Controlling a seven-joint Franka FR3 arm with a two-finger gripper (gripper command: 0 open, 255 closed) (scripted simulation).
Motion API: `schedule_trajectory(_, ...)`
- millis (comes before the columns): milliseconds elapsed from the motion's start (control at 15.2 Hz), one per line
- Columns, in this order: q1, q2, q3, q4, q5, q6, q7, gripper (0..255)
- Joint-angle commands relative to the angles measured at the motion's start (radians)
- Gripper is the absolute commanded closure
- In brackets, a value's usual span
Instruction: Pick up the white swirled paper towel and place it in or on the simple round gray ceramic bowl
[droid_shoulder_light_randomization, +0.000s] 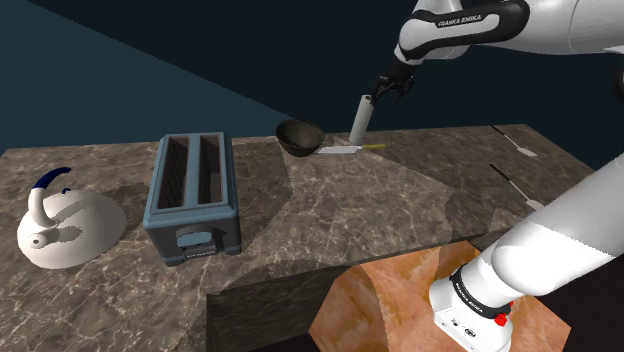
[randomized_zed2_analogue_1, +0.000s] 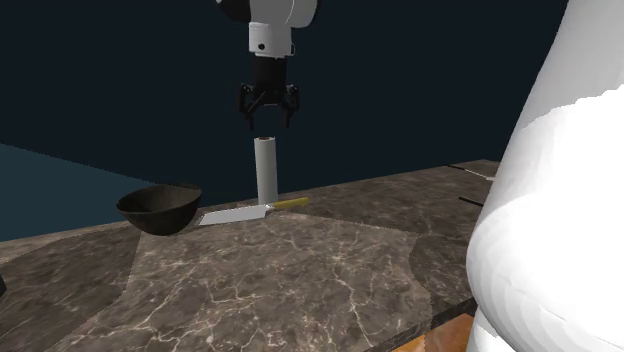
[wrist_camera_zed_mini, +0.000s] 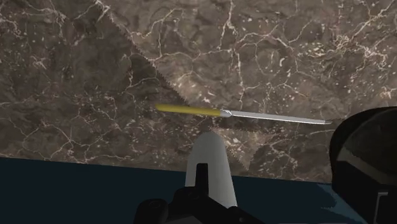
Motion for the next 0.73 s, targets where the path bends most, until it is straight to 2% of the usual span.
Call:
schedule_trajectory(0, -0.006, 0.074, -0.008, 0.065, 0.012, 0.022, -0.007, 0)
schedule_trajectory(396, -0.037, 0.269, -0.027, 0.256, 0.055, 0.054, -0.033, 0)
schedule_trajectory(660, -0.04, 0.298, -0.024, 0.242, 0.063, 0.097, -0.038, 0)
